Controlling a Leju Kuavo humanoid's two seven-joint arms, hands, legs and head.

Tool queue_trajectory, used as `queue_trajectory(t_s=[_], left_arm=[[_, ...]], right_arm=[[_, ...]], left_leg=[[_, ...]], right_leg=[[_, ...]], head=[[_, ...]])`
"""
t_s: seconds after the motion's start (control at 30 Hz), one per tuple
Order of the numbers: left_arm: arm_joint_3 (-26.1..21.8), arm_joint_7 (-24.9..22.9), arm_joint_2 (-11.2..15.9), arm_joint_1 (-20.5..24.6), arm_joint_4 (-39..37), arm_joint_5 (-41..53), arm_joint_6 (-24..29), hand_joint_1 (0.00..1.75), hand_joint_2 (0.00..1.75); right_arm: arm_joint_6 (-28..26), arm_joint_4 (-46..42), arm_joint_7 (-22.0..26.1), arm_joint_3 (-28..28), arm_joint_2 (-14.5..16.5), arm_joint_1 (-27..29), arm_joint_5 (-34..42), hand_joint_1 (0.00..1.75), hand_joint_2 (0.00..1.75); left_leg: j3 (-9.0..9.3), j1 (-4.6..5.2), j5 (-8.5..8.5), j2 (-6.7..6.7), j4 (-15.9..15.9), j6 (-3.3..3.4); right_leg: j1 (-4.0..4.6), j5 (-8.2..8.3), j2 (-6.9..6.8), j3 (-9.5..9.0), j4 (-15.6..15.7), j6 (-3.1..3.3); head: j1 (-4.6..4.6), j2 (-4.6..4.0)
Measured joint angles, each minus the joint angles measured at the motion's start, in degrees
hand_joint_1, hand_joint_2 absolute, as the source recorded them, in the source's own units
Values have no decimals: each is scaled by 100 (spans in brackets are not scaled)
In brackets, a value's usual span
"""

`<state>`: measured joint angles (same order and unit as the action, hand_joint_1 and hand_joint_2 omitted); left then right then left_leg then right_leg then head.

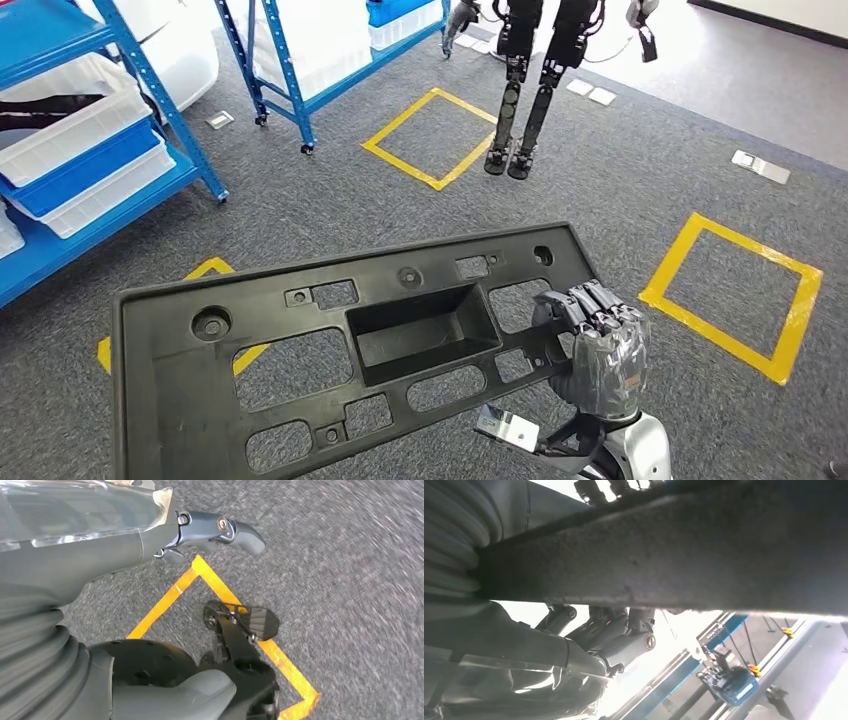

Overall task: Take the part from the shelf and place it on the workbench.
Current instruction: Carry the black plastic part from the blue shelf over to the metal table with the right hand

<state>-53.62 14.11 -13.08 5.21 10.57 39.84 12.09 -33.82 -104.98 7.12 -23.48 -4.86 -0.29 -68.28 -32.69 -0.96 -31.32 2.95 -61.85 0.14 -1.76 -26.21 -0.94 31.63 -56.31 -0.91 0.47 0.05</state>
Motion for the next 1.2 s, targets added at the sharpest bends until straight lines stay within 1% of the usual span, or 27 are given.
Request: queue_trajectory(t_s=[0.03,0.07,0.1,0.13,0.17,0.2,0.27,0.33,0.37,0.4,0.43,0.47,0.53,0.6,0.63,0.67,0.7,0.77,0.83,0.9,0.93,1.0,1.07,1.1,1.13,1.17,1.2], left_arm=[[-23,-8,-1,-5,1,-26,39,0,175],[-49,-16,-4,-13,1,-55,80,0,175],[-77,-20,-9,-21,1,-84,127,0,175],[-105,-21,-16,-28,1,-112,174,0,175],[-129,-20,-25,-30,1,-137,217,0,175],[-151,-20,-33,-29,1,-162,260,0,175],[-199,-17,-52,-25,1,-200,326,0,175],[-243,-14,-73,-22,2,-218,371,0,175],[-258,-13,-86,-20,2,-226,385,0,175],[-270,-12,-101,-20,3,-234,394,0,175],[-282,-11,-115,-19,4,-242,399,0,175],[-292,-11,-127,-17,5,-251,403,0,175],[-318,-10,-139,-18,7,-265,413,0,175],[-353,-10,-141,-21,7,-291,442,0,175],[-370,-11,-143,-20,7,-304,461,0,175],[-384,-11,-145,-20,7,-315,478,0,175],[-393,-12,-151,-17,7,-322,490,0,175],[-401,-12,-163,-10,8,-328,482,0,175],[-408,-14,-172,-6,9,-343,454,0,175],[-413,-20,-176,-1,9,-365,435,0,175],[-414,-26,-177,4,9,-375,434,0,175],[-418,-41,-181,9,9,-386,445,0,175],[-435,-63,-184,6,9,-389,466,0,175],[-450,-74,-184,2,9,-389,474,0,175],[-464,-84,-183,-1,9,-389,479,0,175],[-476,-92,-182,-4,9,-389,480,0,175],[-486,-97,-182,-6,9,-388,480,0,175]], right_arm=[[28,8,18,-14,13,-22,29,175,175],[60,20,35,-33,27,-45,57,175,175],[90,35,53,-55,40,-68,84,175,175],[114,55,74,-76,49,-95,103,175,175],[134,74,90,-95,56,-125,116,175,175],[150,94,104,-113,62,-156,126,175,175],[177,122,119,-147,78,-224,153,175,175],[214,142,123,-187,98,-295,189,175,175],[227,149,123,-204,107,-323,203,175,175],[235,152,123,-219,115,-338,210,175,175],[237,154,123,-229,118,-346,215,175,175],[238,155,125,-237,120,-357,216,175,175],[242,167,129,-254,125,-396,225,175,175],[255,193,139,-268,132,-430,247,175,175],[265,210,145,-272,134,-436,261,175,175],[276,227,154,-275,135,-443,273,175,175],[285,240,162,-281,135,-454,281,175,175],[297,252,177,-303,142,-492,284,175,175],[305,254,185,-334,162,-527,286,175,175],[323,254,186,-358,178,-536,288,175,175],[335,252,186,-363,182,-533,288,175,175],[365,250,185,-376,199,-541,284,175,175],[403,249,181,-397,232,-553,279,175,175],[421,249,179,-407,246,-555,278,175,175],[434,250,178,-410,254,-555,278,175,175],[441,250,175,-412,256,-555,277,175,175],[444,251,174,-413,257,-554,274,175,175]], left_leg=[[-154,-6,-211,-173,-366,-5],[-327,-9,-395,-261,-762,-7],[-463,-12,-495,-298,-1063,-12],[-517,-16,-482,-310,-1183,-14],[-461,-24,-352,-318,-1068,-14],[-309,-39,-148,-347,-752,-13],[29,-90,153,-627,-29,-18],[135,-96,202,-854,261,-4],[123,-69,205,-837,273,24],[111,-48,231,-752,277,72],[113,-36,260,-669,300,125],[112,-34,290,-583,325,172],[106,-32,317,-402,355,236],[91,-19,316,-209,354,254],[86,-16,315,-116,354,253],[84,-16,314,-24,353,251],[87,-18,310,60,352,244],[105,3,289,195,347,206],[134,46,259,307,344,145],[171,55,244,433,359,92],[179,37,219,423,343,61],[74,-5,5,147,65,13],[-258,-18,-408,-213,-676,1],[-450,-18,-568,-283,-1069,3],[-584,-19,-630,-310,-1323,6],[-618,-23,-566,-317,-1356,11],[-540,-30,-393,-331,-1156,15]], right_leg=[[14,17,64,19,-2,34],[26,29,132,35,-5,59],[38,38,209,46,-7,70],[45,45,290,52,-12,77],[46,50,375,54,-21,77],[42,53,459,55,-39,76],[53,46,609,101,-111,43],[67,59,739,198,-165,-37],[73,82,810,247,-168,-90],[60,108,861,292,-159,-135],[56,108,797,341,-185,-167],[60,59,661,411,-287,-183],[62,-200,298,671,-805,-177],[54,-484,182,987,-1503,-194],[46,-536,169,1050,-1681,-223],[34,-509,146,1005,-1652,-268],[18,-407,89,832,-1380,-317],[18,-172,-207,358,-592,-370],[62,-58,-400,134,-187,-301],[91,-25,-291,155,-158,-202],[61,-7,-217,160,-149,-162],[11,28,-70,160,-127,-65],[7,47,67,168,-119,17],[19,50,144,173,-120,40],[26,53,226,174,-122,45],[28,53,312,173,-125,44],[22,54,400,168,-132,41]], head=[[-14,-1],[-19,0],[-21,0],[-21,1],[-22,1],[-22,0],[-22,-1],[-10,0],[-6,0],[-2,0],[-1,0],[10,-1],[35,-1],[46,0],[46,0],[47,0],[46,0],[54,-1],[47,-1],[33,-1],[31,0],[12,0],[-12,-1],[-18,-1],[-19,-1],[-19,0],[-19,0]])
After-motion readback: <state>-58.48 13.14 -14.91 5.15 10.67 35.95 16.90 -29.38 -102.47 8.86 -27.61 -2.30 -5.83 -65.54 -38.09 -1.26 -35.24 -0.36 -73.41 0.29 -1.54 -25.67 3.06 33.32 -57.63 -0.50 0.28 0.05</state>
